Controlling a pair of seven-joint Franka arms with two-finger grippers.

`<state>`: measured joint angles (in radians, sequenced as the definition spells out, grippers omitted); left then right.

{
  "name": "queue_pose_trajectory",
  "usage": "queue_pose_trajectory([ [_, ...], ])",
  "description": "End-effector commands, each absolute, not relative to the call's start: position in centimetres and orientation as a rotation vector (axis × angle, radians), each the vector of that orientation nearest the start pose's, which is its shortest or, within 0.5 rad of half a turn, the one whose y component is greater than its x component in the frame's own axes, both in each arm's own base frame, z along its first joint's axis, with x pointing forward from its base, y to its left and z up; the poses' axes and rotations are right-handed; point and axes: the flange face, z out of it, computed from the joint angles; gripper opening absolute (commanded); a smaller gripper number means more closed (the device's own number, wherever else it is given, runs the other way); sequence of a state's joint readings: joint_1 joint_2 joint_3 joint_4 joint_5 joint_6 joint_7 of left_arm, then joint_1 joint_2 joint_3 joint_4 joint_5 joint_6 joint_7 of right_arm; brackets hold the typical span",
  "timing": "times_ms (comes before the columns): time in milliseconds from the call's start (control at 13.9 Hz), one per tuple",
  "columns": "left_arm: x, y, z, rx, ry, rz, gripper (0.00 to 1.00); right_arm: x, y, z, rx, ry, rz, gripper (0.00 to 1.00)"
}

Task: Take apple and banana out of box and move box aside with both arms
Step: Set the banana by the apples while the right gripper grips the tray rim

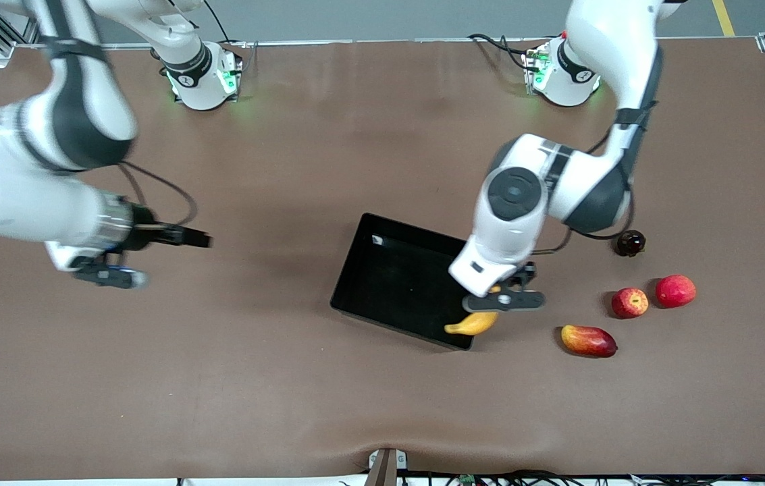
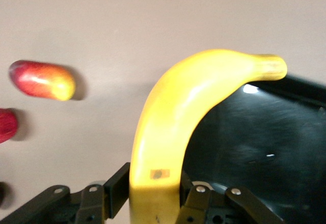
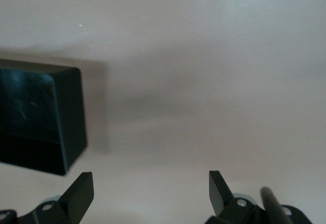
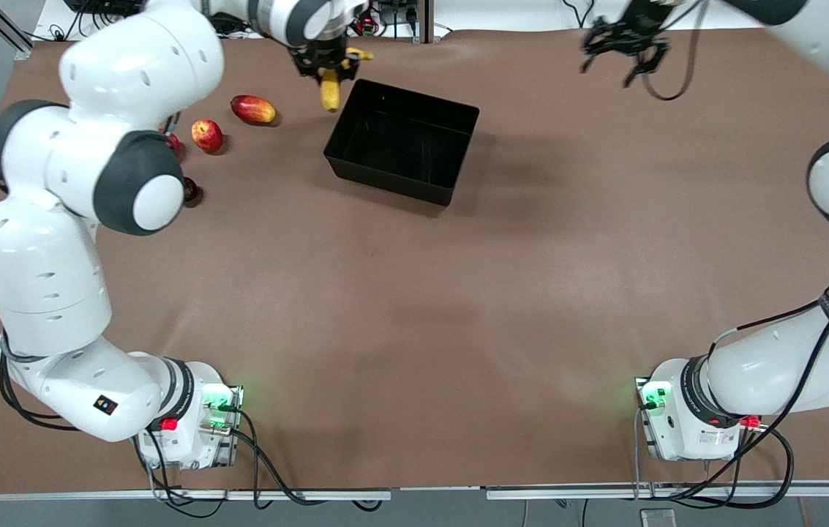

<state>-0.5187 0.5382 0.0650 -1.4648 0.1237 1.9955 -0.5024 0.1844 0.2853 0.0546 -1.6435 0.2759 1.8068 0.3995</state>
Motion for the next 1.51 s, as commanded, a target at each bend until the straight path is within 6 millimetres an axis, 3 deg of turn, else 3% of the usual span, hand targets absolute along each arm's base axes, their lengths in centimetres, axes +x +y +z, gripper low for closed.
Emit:
queue_pose_trajectory([
  [0, 60.8, -24.0, 35.6, -2.984, 0.050, 0.040, 0.00, 60.4, 23.8, 41.1, -2.874, 0.437, 0.308, 1.00],
  [72, 60.6, -21.1, 35.1, -2.976, 0.071, 0.073, 0.00, 59.9, 26.3, 40.2, -2.880, 0.426, 0.295, 1.00],
  [216, 60.3, -17.4, 33.9, -2.952, 0.146, 0.122, 0.00, 59.3, 30.1, 37.8, -2.886, 0.424, 0.264, 1.00],
  [431, 60.0, -11.6, 30.5, -2.829, 0.247, 0.174, 0.00, 57.6, 36.8, 33.2, -2.887, 0.475, 0.204, 1.00],
  [647, 59.0, -7.7, 25.9, -2.810, 0.331, 0.124, 0.00, 55.2, 41.9, 27.3, -2.909, 0.479, 0.165, 1.00],
  [791, 59.2, -5.5, 23.5, -2.787, 0.370, 0.079, 0.00, 54.0, 43.9, 24.2, -2.956, 0.473, 0.092, 0.96],
  [934, 59.3, -5.2, 21.3, -2.803, 0.383, 0.057, 0.00, 53.5, 43.9, 22.4, -3.088, 0.316, -0.010, 0.34],
  [1006, 59.4, -4.8, 20.7, -2.809, 0.377, 0.054, 0.00, 53.6, 43.9, 22.2, -3.090, 0.345, -0.018, 0.00],
  [1294, 59.1, -4.7, 19.2, -2.817, 0.346, 0.078, 0.00, 53.8, 44.3, 22.5, -3.063, 0.461, -0.029, 0.00],
  [1438, 58.9, -4.8, 18.5, -2.824, 0.337, 0.092, 0.06, 54.0, 44.2, 22.8, -3.058, 0.469, -0.033, 0.00],
])
